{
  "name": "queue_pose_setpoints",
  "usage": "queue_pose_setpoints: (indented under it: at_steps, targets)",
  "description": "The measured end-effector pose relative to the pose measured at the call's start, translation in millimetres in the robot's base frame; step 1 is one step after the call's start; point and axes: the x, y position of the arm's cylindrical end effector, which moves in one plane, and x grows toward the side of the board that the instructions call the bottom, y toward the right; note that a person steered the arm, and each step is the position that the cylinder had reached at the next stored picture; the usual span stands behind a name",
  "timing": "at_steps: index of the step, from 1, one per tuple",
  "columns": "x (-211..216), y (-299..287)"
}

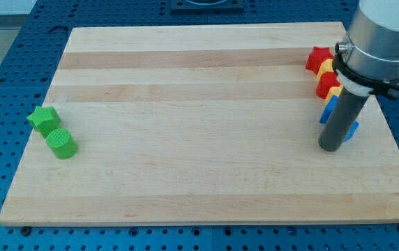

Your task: Move green star towards the bottom of blue cube

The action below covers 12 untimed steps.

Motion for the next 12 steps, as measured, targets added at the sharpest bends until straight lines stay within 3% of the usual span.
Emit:
queue_pose_setpoints:
  at_steps: [1, 2, 3, 5, 7, 8, 12]
  targets:
    - [1.6, -14.5]
    - [2.4, -67.0]
    - [-28.9, -122.8]
    - [-110.7, -295.9]
    - [-110.5, -463.7]
    - [-102.2, -492.0]
    - [-39.6, -473.3]
